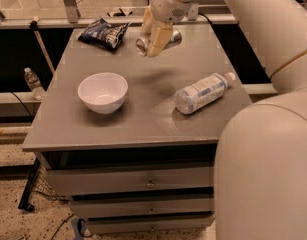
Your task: Place redbull can into white bowl
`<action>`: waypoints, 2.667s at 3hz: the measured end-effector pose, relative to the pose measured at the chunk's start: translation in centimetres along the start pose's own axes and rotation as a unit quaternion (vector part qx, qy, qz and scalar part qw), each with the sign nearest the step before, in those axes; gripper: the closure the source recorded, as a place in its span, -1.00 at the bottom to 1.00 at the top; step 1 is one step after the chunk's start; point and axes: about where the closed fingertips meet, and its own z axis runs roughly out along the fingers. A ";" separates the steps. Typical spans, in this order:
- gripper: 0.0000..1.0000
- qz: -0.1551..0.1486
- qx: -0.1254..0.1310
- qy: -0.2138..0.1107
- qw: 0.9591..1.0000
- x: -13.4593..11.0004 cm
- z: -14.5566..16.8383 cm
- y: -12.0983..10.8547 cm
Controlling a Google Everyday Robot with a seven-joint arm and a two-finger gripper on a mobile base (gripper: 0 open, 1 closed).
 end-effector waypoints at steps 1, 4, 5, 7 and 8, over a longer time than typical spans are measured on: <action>1.00 -0.025 0.006 -0.010 1.000 -2.0 -0.1 -0.5; 1.00 -0.161 -0.039 -0.006 0.986 -12.7 1.4 1.2; 1.00 -0.171 -0.064 -0.002 0.983 -14.3 2.7 3.1; 1.00 -0.175 -0.095 0.002 0.980 -15.8 4.3 6.0; 0.72 -0.175 -0.097 0.002 0.980 -15.9 4.6 6.1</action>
Offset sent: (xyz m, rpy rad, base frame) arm -0.0421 0.0739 0.0540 0.0291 -0.1237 0.2169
